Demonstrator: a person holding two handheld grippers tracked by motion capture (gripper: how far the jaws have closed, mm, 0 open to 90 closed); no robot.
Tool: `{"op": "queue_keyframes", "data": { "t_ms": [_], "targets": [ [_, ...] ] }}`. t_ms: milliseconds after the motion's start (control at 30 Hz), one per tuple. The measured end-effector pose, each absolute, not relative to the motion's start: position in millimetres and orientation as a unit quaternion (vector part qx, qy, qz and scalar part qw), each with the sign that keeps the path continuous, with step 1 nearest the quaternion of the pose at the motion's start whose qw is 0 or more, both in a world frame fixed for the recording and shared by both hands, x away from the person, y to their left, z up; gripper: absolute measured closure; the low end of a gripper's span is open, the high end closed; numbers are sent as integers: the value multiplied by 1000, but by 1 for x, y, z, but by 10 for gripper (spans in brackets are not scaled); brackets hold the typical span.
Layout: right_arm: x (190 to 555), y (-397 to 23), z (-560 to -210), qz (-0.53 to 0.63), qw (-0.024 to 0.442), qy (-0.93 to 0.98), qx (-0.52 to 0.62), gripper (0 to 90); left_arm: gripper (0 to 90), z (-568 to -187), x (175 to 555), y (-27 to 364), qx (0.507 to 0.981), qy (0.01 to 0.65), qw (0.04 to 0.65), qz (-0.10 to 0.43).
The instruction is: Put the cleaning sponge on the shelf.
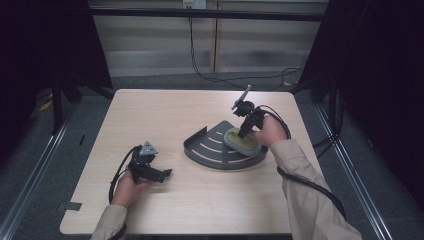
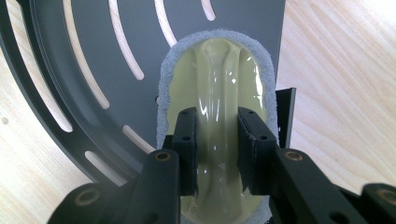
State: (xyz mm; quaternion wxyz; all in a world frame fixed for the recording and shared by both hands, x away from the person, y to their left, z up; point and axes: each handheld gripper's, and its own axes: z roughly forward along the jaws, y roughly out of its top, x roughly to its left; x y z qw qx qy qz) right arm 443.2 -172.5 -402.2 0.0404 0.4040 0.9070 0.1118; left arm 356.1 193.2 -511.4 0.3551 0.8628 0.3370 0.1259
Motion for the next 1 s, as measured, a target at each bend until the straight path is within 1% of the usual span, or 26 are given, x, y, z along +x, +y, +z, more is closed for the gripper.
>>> {"op": "queue_keyframes", "data": {
  "t_ms": [367, 1000],
  "targets": [
    [440, -178, -416, 103, 35, 907, 407, 712, 0, -511, 356, 193, 863, 337, 355, 126],
    [437, -185, -422, 91, 34, 908, 407, 711, 0, -511, 356, 193, 863, 337, 355, 126]
  ]
}}
